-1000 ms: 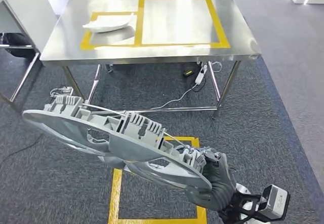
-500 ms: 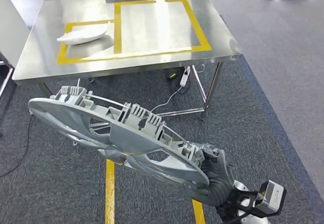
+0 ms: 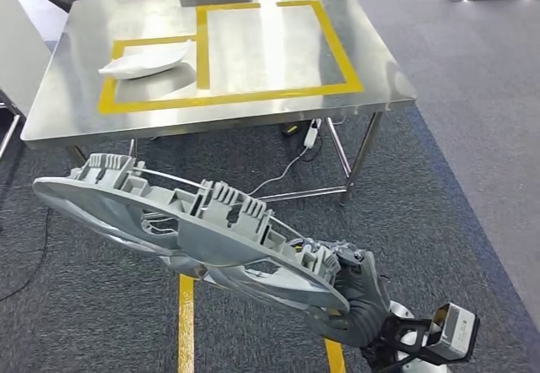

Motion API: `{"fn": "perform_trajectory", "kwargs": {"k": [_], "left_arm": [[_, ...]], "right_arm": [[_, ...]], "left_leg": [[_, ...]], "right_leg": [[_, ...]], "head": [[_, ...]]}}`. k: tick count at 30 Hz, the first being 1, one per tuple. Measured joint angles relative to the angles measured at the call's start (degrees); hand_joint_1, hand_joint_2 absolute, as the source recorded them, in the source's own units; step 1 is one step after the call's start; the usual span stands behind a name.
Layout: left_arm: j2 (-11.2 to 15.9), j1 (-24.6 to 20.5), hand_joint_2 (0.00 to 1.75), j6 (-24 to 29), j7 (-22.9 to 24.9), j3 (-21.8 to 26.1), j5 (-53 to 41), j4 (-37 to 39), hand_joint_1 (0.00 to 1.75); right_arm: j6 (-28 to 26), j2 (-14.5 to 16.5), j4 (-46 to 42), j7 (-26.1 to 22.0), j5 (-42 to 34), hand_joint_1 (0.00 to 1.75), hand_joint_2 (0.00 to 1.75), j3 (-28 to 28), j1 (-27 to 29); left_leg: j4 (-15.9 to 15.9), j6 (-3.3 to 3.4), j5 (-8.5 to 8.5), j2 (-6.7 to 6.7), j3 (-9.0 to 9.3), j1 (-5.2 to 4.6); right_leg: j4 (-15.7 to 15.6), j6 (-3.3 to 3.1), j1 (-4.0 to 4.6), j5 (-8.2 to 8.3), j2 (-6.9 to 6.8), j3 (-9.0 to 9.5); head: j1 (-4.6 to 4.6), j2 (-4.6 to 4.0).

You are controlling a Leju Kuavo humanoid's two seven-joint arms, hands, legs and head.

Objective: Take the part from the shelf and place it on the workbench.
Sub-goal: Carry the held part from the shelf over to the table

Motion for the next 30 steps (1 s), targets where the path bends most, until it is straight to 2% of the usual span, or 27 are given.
{"fn": "perform_trajectory", "kwargs": {"k": [2,4,5,7,8,9,10,11,12,14,16,18,19,20,22,23,24,25,27,29,30], "left_arm": [[0.03,-0.04,1.75,0.01,-0.01,-0.02,-0.01,-0.01,0.00],[0.13,-0.12,1.75,0.04,-0.02,-0.05,-0.01,-0.02,0.00],[0.17,-0.13,1.75,0.04,-0.02,-0.06,-0.01,-0.02,0.00],[0.20,-0.10,1.75,0.04,-0.03,-0.07,0.00,-0.02,0.00],[0.22,-0.05,1.75,0.04,-0.03,-0.07,0.00,-0.02,0.00],[0.24,-0.01,1.75,0.04,-0.03,-0.07,0.00,-0.02,0.00],[0.25,0.01,1.75,0.04,-0.03,-0.07,0.00,-0.02,0.00],[0.27,0.02,1.75,0.04,-0.03,-0.06,0.00,-0.02,0.00],[0.27,0.01,1.75,0.04,-0.02,-0.05,-0.01,-0.01,0.00],[0.28,0.00,1.75,0.05,0.01,-0.04,-0.01,-0.01,0.00],[0.28,0.12,1.75,0.07,0.01,-0.02,-0.01,-0.02,0.00],[0.29,0.19,1.75,0.08,-0.01,0.01,0.00,-0.02,0.00],[0.29,0.15,1.75,0.08,-0.01,0.02,0.00,-0.02,0.00],[0.26,0.10,1.75,0.08,-0.01,0.01,0.00,-0.02,0.00],[0.20,0.04,1.75,0.08,-0.01,-0.01,0.00,-0.02,0.00],[0.18,0.03,1.75,0.07,-0.01,-0.02,0.00,-0.02,0.00],[0.17,0.03,1.75,0.07,-0.01,-0.02,0.00,-0.02,0.00],[0.17,0.03,1.75,0.08,-0.01,-0.02,0.00,-0.02,0.00],[0.14,0.04,1.75,0.08,0.00,-0.02,0.00,-0.02,0.00],[0.12,-0.02,1.75,0.08,0.01,-0.01,-0.01,-0.02,0.00],[0.10,-0.05,1.75,0.08,0.01,0.00,-0.01,-0.02,0.00]], "right_arm": [[-0.01,0.00,-0.03,0.03,0.03,1.75,1.75,0.03,0.20],[-0.02,0.00,-0.04,0.02,0.02,1.75,1.75,0.05,0.10],[-0.03,0.00,-0.04,-0.01,-0.01,1.75,1.75,0.02,0.02],[-0.02,0.00,-0.04,-0.04,-0.02,1.75,1.75,-0.04,-0.04],[-0.02,0.00,-0.04,-0.03,0.00,1.75,1.75,-0.05,0.02],[-0.02,0.00,-0.03,-0.01,0.02,1.75,1.75,-0.05,0.08],[-0.01,0.00,-0.03,0.01,0.03,1.75,1.75,-0.04,0.12],[-0.01,0.00,-0.03,0.02,0.03,1.75,1.75,-0.03,0.14],[0.00,0.00,-0.03,0.01,0.02,1.75,1.75,-0.02,0.13],[-0.02,0.00,-0.03,0.01,0.01,1.75,1.75,-0.02,0.07],[-0.02,0.00,-0.03,0.02,0.01,1.75,1.75,-0.01,0.05],[-0.01,0.00,-0.03,0.03,0.03,1.75,1.75,0.01,0.05],[0.00,0.00,-0.03,0.02,0.03,1.75,1.75,0.01,0.01],[0.00,0.00,-0.03,0.01,0.01,1.75,1.75,0.01,-0.05],[0.00,0.00,-0.02,-0.01,-0.01,1.75,1.75,0.02,-0.04],[0.00,0.00,-0.02,-0.01,0.01,1.75,1.75,0.03,0.02],[0.00,0.00,-0.01,0.01,0.03,1.75,1.75,0.03,0.09],[0.00,0.00,-0.01,0.03,0.05,1.75,1.75,0.03,0.13],[0.00,0.00,0.01,0.02,0.04,1.75,1.75,0.01,0.13],[0.00,0.00,0.03,0.00,0.01,1.75,1.75,0.01,0.07],[0.00,0.00,0.02,-0.01,0.00,1.75,1.75,0.01,0.10]], "left_leg": [[0.66,-0.69,-0.25,0.20,0.65,-0.06],[3.58,-1.33,-1.83,-0.20,-0.23,0.02],[6.37,-1.67,-3.26,-0.43,-1.73,0.18],[12.88,-2.23,-6.05,-0.57,-5.99,0.56],[14.74,-2.42,-6.45,-0.57,-7.65,0.72],[14.73,-2.54,-5.60,-0.57,-8.48,0.83],[12.67,-2.58,-3.46,-0.57,-8.33,0.91],[9.10,-2.54,-0.49,-0.56,-7.46,0.96],[5.89,-2.41,1.50,-0.55,-6.56,0.91],[1.90,-1.72,2.46,-0.47,-5.53,0.60],[1.34,-0.64,2.02,-0.53,-5.44,0.40],[0.93,0.24,2.65,-0.70,-4.56,0.57],[0.76,0.53,2.60,-0.78,-4.03,0.67],[0.61,0.76,2.51,-0.82,-3.67,0.72],[0.58,1.02,2.12,-0.93,-3.47,0.67],[0.58,1.07,1.86,-0.99,-3.31,0.62],[0.59,1.07,1.55,-1.06,-3.01,0.57],[0.59,1.05,1.21,-1.14,-2.57,0.53],[0.47,0.86,0.43,-1.27,-1.53,0.50],[0.22,0.35,-0.09,-1.33,-0.89,0.51],[0.16,-0.03,-0.15,-1.33,-0.69,0.52]], "right_leg": [[-0.75,-0.57,-0.30,0.90,0.55,1.28],[-1.12,-0.90,-0.83,1.04,0.87,2.62],[-1.19,-1.02,-0.97,0.88,0.99,2.94],[-1.20,-1.14,-1.05,0.43,1.39,3.29],[-1.20,-1.11,-1.07,0.14,1.57,3.55],[-1.20,-1.03,-1.10,-0.19,1.74,3.94],[-1.20,-0.87,-1.15,-0.58,1.86,4.48],[-1.20,-0.63,-1.21,-1.05,1.92,5.04],[-1.22,-0.32,-1.25,-1.49,1.94,5.49],[-1.30,0.48,-1.25,-2.22,1.93,5.89],[-0.94,1.32,-1.23,-2.35,1.93,6.40],[0.26,1.98,-1.31,-2.92,2.02,6.60],[1.82,2.22,-1.35,-3.74,2.17,5.86],[4.40,2.42,-1.38,-4.95,2.35,4.32],[11.20,2.71,-1.38,-7.59,2.61,-0.31],[13.48,2.74,-1.38,-8.12,2.65,-2.36],[13.93,2.67,-1.37,-7.50,2.66,-3.55],[12.32,2.51,-1.35,-5.65,2.66,-3.65],[5.62,1.96,-1.24,-0.63,2.65,-1.72],[0.89,1.32,-0.89,0.57,2.58,-0.19],[0.23,0.98,-0.72,0.33,2.57,0.05]], "head": [[0.15,-0.01],[-0.10,-0.01],[-0.32,-0.01],[-0.57,-0.02],[-0.60,-0.02],[-0.58,-0.02],[-0.59,-0.02],[-0.60,-0.02],[-0.62,-0.02],[-0.84,-0.02],[-1.00,-0.02],[-0.87,-0.02],[-0.73,-0.02],[-0.57,-0.02],[-0.25,-0.02],[-0.15,-0.02],[-0.07,-0.02],[-0.03,-0.02],[-0.01,-0.02],[-0.11,-0.02],[-0.15,-0.01]]}}
